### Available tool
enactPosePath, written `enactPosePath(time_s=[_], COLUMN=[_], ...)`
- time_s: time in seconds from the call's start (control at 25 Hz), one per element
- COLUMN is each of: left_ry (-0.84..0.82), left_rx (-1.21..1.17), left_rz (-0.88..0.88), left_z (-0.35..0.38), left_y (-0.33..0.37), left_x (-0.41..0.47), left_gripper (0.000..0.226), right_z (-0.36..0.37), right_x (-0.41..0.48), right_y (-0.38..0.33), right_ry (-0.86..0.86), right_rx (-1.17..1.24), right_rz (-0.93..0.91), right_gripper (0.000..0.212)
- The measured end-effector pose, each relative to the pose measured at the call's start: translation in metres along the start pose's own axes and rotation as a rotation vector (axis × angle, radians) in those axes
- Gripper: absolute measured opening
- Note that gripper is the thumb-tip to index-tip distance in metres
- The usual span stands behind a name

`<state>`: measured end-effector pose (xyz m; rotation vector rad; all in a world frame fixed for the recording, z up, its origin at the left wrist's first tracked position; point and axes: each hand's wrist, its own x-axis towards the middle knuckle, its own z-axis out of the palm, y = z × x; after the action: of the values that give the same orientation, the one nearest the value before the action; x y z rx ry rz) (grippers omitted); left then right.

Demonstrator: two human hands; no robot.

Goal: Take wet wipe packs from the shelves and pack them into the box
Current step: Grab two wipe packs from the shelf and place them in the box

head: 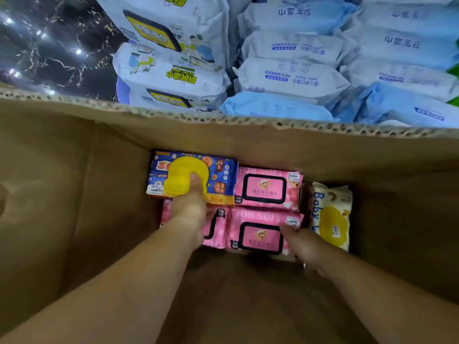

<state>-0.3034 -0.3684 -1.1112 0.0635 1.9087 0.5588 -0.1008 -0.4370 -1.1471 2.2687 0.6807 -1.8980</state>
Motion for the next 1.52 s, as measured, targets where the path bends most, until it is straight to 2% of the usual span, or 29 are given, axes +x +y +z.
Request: enactPosePath(time_s=[0.08,0.16,0.28,0.36,0.44,0.56,0.6,0.72,0.92,1.12,1.24,1.4,1.52], left_ry=[-0.062,-0.084,-0.142,-0.21,-0.27,-0.31,-0.318,-0.359,-0.4,-0.439,-0.503,-0.576,-0.582], left_rx=[0.165,0.352,0.516,0.533,0.504,0.525,0.52,0.474,0.407,0.425,0.458,0.531,0.55], left_rz=[-0.035,-0.014,0.092,0.135,0.158,0.227,0.256,0.351,0.503,0.707,0.829,0.916,0.896], left_z=[-0.006,-0.014,-0.023,-0.026,-0.033,-0.044,-0.048,-0.064,-0.095,-0.122,-0.127,-0.106,-0.079], left_y=[-0.001,0.0,0.009,0.011,0.017,0.03,0.037,0.059,0.121,0.196,0.227,0.251,0.257], left_x=[-0.015,-0.034,-0.075,-0.108,-0.145,-0.205,-0.228,-0.292,-0.43,-0.557,-0.621,-0.671,-0.694], left_gripper=[0.054,0.052,0.042,0.031,0.03,0.06,0.063,0.053,0.018,0.042,0.033,0.052,0.057], right_z=[-0.009,-0.014,-0.026,-0.035,-0.043,-0.057,-0.063,-0.091,-0.141,-0.167,-0.186,-0.226,-0.272], right_x=[-0.007,-0.027,-0.067,-0.105,-0.146,-0.209,-0.231,-0.298,-0.436,-0.569,-0.634,-0.678,-0.685], right_y=[-0.007,-0.015,-0.024,-0.028,-0.029,-0.03,-0.031,-0.041,-0.062,-0.081,-0.088,-0.096,-0.097], right_ry=[0.075,0.074,0.062,0.06,0.034,0.04,0.044,0.086,0.124,0.187,0.238,0.309,0.343], right_rx=[-0.009,0.053,0.191,0.265,0.329,0.378,0.399,0.424,0.467,0.513,0.53,0.543,0.531], right_rz=[-0.043,-0.073,-0.129,-0.166,-0.221,-0.302,-0.323,-0.383,-0.516,-0.599,-0.691,-0.726,-0.738], right_gripper=[0.039,0.041,0.026,0.014,0.014,0.035,0.037,0.03,0.053,0.058,0.058,0.06,0.061])
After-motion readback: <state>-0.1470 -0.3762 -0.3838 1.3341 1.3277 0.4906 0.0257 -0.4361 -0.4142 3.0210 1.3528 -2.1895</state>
